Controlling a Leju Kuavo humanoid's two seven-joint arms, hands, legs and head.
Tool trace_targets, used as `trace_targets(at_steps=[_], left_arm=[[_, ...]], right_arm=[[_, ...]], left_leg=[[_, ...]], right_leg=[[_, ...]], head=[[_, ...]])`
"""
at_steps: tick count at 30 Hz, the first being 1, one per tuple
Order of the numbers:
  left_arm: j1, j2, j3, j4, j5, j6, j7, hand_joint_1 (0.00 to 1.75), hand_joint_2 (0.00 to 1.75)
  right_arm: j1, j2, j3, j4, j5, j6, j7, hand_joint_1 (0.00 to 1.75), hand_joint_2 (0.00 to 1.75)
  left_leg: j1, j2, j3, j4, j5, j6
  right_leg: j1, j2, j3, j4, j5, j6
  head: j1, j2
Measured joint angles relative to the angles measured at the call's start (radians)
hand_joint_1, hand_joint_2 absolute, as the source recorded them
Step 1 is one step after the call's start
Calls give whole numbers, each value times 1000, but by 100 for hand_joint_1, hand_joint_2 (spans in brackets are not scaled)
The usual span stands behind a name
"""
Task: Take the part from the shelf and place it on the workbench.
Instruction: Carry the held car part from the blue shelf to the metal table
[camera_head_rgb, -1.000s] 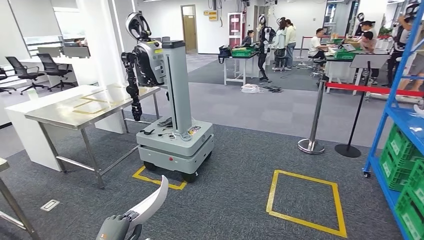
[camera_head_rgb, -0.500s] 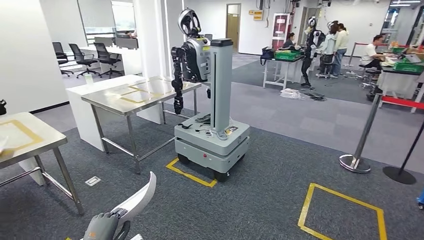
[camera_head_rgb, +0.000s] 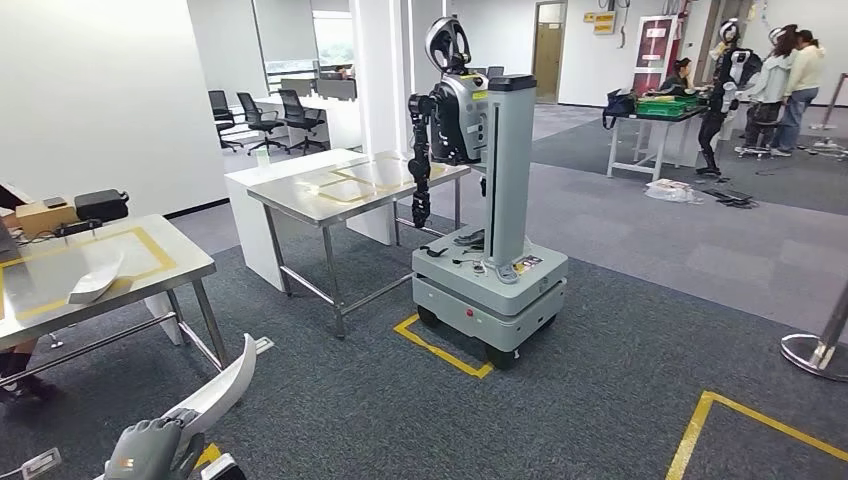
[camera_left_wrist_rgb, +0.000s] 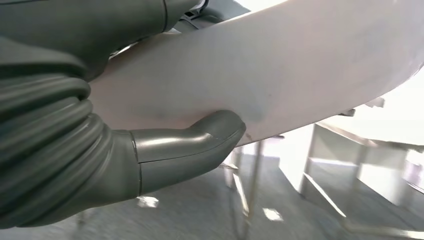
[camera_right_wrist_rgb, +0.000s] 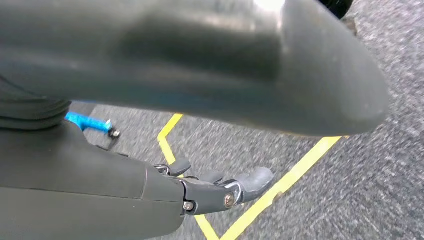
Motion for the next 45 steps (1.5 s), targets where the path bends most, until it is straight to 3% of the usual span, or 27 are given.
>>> trace_targets(at_steps=[2, 3, 5, 7, 8, 10, 11, 13, 15, 17, 18, 19, 21, 23, 25, 26, 28, 30, 32, 33, 35, 36, 38, 39, 41, 43, 45], left_arm=[[0, 14, 9, 5, -5, -4, 2, 175, 175], [-1, 20, 13, 7, -8, -5, 3, 175, 175], [-7, 33, 22, 12, -11, -8, 4, 175, 175], [-20, 40, 31, 15, -11, -13, 2, 175, 175], [-25, 42, 34, 17, -12, -16, -1, 175, 175], [-28, 46, 37, 23, -13, -20, -9, 175, 175], [-30, 48, 38, 27, -14, -21, -13, 175, 175], [-38, 45, 38, 34, -16, -22, -19, 175, 175], [-46, 38, 38, 43, -16, -22, -21, 175, 175], [-47, 32, 38, 52, -17, -22, -23, 175, 175], [-47, 30, 38, 56, -17, -22, -23, 175, 175], [-48, 28, 38, 59, -17, -22, -24, 175, 175], [-50, 26, 38, 62, -18, -21, -24, 175, 175], [-55, 24, 38, 64, -19, -21, -24, 175, 175], [-61, 25, 38, 67, -20, -25, -25, 175, 175], [-62, 26, 38, 68, -20, -27, -27, 175, 175], [-68, 30, 38, 72, -19, -30, -32, 175, 175], [-74, 30, 38, 78, -18, -31, -36, 175, 175], [-71, 28, 38, 83, -17, -31, -39, 175, 175], [-68, 28, 38, 85, -17, -31, -40, 175, 175], [-65, 28, 38, 87, -15, -31, -42, 175, 175], [-66, 28, 38, 87, -14, -31, -43, 175, 175], [-70, 28, 38, 86, -11, -31, -46, 175, 175], [-70, 28, 38, 86, -11, -31, -47, 175, 175], [-67, 29, 38, 87, -10, -31, -49, 175, 175], [-66, 29, 38, 86, -9, -30, -50, 175, 175], [-66, 28, 38, 86, -8, -30, -51, 175, 175]], right_arm=[[1, -4, -2, 0, -3, 0, 0, 0, 0], [-1, -6, -4, 0, -5, 0, 0, 0, 0], [-4, -8, -10, 0, -7, 0, 0, 0, 0], [-6, -10, -14, 0, -8, 0, 0, 0, 0], [-7, -11, -15, 0, -8, 0, 0, 0, 0], [-11, -12, -15, 0, -6, 0, 0, 0, 0], [-13, -12, -15, 0, -6, 0, -1, 0, 0], [-16, -12, -16, 0, -5, 2, -3, 0, 0], [-15, -11, -16, 0, -3, 4, -4, 0, 0], [-12, -10, -16, 0, -2, 6, -4, 0, 0], [-12, -10, -16, 0, -2, 6, -4, 0, 0], [-12, -11, -16, 0, -2, 6, -5, 0, 0], [-13, -11, -16, 0, -2, 6, -6, 0, 0], [-13, -11, -16, 0, -2, 7, -6, 0, 0], [-14, -10, -16, 0, -2, 9, -5, 0, 0], [-15, -10, -16, 0, -2, 10, -5, 0, 0], [-16, -8, -16, 0, -3, 9, -4, 0, 0], [-14, -8, -17, 0, -4, 9, -3, 0, 0], [-12, -8, -18, 0, -4, 9, -2, 0, 0], [-11, -7, -19, 0, -4, 9, -1, 0, 0], [-11, -6, -19, 0, -4, 9, 0, 0, 0], [-12, -6, -19, 0, -3, 9, 0, 0, 0], [-12, -5, -20, 0, -3, 9, 0, 0, 0], [-12, -6, -20, 0, -2, 9, 0, 0, 0], [-13, -6, -21, 0, -1, 9, 0, 0, 0], [-16, -6, -22, 0, -2, 11, 0, 0, 0], [-16, -5, -22, 0, -4, 17, 1, 0, 0]], left_leg=[[2, 7, -35, 69, -14, -4], [2, 10, -26, 52, 5, -3], [0, 39, 37, -67, 63, 2], [-8, 73, 91, -168, 92, 18], [-12, 79, 99, -185, 91, 26], [-13, 58, 101, -190, 91, 41], [-11, 47, 102, -192, 93, 46], [-5, 28, 106, -198, 95, 58], [-4, 7, 105, -198, 95, 65], [-5, -19, 105, -197, 94, 67], [-6, -32, 106, -196, 93, 67], [-5, -45, 106, -194, 93, 66], [-6, -69, 104, -190, 92, 60], [-5, -90, 98, -188, 94, 48], [-1, -112, 94, -192, 98, 33], [0, -106, 91, -190, 98, 28], [-1, -59, 70, -150, 73, 18], [0, -8, 19, -42, 20, 10], [3, 5, -27, 51, -7, 4], [4, 8, -29, 54, 3, 3], [4, 29, 19, -40, 60, 4], [-1, 54, 51, -100, 81, 7], [-8, 85, 89, -175, 97, 23], [-12, 85, 92, -181, 93, 32], [-9, 61, 91, -184, 95, 46], [-5, 45, 94, -189, 96, 57], [-4, 33, 95, -190, 95, 66]], right_leg=[[2, -29, 2, 0, -4, -2], [2, -42, 3, 0, -5, -2], [4, -67, 10, 1, -11, 3], [11, -90, 16, 1, -18, 12], [14, -100, 19, 1, -21, 17], [16, -117, 26, -3, -25, 28], [14, -106, 26, 2, -31, 34], [11, -58, 1, 59, -66, 44], [10, -19, -63, 183, -120, 47], [10, -11, -116, 269, -135, 47], [10, -9, -119, 260, -114, 46], [9, -4, -104, 213, -78, 44], [6, 34, -50, 80, -13, 38], [5, 62, -21, 10, 4, 34], [8, 48, -15, 3, 2, 25], [9, 36, -10, -2, 3, 18], [6, 13, 1, -12, 8, 4], [8, -8, 5, -15, 7, -3], [8, -32, 7, -13, 4, -6], [8, -44, 8, -12, 1, -6], [9, -67, 12, -8, -7, -1], [11, -77, 14, -5, -12, 3], [18, -99, 18, -2, -21, 13], [21, -109, 20, -3, -23, 18], [21, -122, 27, -5, -29, 28], [18, -87, 14, 32, -55, 39], [14, -36, -40, 140, -109, 44]], head=[[0, 0], [0, 0], [0, 0], [1, 0], [2, 0], [4, 0], [4, 0], [4, 0], [5, 0], [5, 0], [5, 0], [5, 0], [5, 0], [5, 0], [5, 0], [5, 0], [3, 0], [2, 0], [2, 0], [2, 0], [2, 0], [1, 0], [2, 0], [3, 0], [4, 0], [4, 0], [5, 0]])
